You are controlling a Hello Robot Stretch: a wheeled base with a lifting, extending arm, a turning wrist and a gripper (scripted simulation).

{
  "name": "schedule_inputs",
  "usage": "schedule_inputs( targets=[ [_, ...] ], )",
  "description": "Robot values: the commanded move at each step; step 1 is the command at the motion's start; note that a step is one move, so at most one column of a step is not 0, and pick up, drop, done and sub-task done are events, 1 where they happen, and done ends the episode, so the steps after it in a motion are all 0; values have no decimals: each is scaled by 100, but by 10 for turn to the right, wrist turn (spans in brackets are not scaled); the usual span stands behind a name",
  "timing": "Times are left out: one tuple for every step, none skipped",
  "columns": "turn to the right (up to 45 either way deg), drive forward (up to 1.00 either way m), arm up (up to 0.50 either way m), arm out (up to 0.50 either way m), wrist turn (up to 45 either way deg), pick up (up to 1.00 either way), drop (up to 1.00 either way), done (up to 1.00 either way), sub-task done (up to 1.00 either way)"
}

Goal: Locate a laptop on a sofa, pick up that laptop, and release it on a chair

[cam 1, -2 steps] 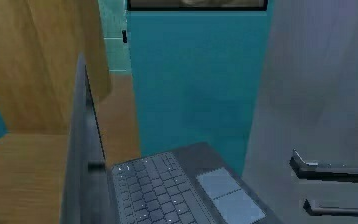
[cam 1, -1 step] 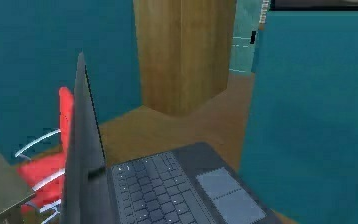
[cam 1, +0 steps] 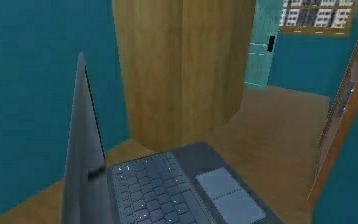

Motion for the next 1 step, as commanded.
schedule_inputs(
  targets=[
    [-30, 0, 0, 0, 0, 0, 0, 0, 0]
  ],
)
